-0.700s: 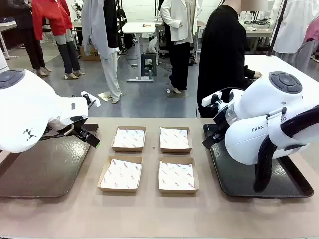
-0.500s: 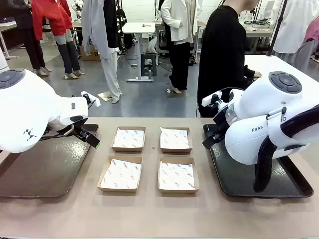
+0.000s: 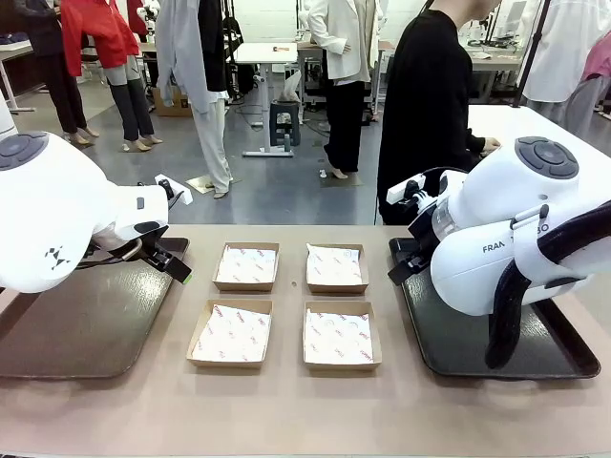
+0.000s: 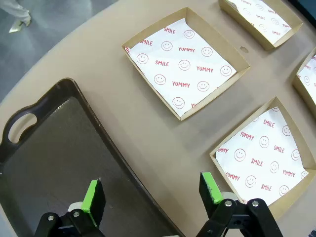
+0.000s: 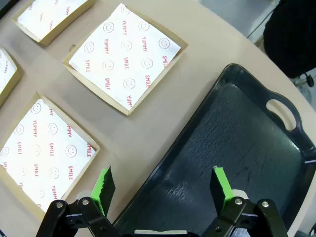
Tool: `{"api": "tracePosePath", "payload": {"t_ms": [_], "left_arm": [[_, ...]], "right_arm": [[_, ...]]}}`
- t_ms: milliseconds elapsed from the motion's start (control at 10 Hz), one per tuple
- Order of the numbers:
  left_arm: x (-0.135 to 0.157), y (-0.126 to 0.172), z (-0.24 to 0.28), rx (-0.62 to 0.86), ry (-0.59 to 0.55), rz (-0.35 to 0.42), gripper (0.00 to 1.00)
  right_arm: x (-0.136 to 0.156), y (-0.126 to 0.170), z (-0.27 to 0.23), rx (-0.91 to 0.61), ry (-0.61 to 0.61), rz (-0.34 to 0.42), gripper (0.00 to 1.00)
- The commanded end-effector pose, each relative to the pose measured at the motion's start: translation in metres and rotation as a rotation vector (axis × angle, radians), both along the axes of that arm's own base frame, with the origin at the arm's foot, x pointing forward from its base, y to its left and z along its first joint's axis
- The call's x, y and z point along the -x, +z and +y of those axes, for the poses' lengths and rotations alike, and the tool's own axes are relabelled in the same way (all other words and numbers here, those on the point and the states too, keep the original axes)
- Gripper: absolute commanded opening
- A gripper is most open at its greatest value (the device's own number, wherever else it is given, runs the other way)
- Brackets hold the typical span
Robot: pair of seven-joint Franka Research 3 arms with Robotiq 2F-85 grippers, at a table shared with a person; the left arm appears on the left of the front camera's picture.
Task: Individually package the donuts and arrange them on the tray.
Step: Pick up one Paper togo box.
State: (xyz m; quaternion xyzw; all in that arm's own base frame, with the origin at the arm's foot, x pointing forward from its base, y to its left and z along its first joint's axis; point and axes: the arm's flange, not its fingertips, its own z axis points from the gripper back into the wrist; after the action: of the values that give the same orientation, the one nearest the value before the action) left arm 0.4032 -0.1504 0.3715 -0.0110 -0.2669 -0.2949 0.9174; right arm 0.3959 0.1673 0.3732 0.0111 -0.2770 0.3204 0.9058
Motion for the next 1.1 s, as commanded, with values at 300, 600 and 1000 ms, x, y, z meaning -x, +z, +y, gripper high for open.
{"api": "tracePosePath", "payload": {"t_ms": [300,600,1000], "left_arm": [[0.0,0.0,0.0,0.0,0.0,0.0,1.0],[0.0,0.0,0.0,0.0,0.0,0.0,1.0],[0.023,0.023,0.013,0.057,-0.034,0.012,1.0]], "right_arm": [[0.0,0.0,0.0,0.0,0.0,0.0,1.0],[0.0,0.0,0.0,0.0,0.0,0.0,1.0],[0.024,0.015,-0.004,0.025,-0.024,0.071,1.0]]}}
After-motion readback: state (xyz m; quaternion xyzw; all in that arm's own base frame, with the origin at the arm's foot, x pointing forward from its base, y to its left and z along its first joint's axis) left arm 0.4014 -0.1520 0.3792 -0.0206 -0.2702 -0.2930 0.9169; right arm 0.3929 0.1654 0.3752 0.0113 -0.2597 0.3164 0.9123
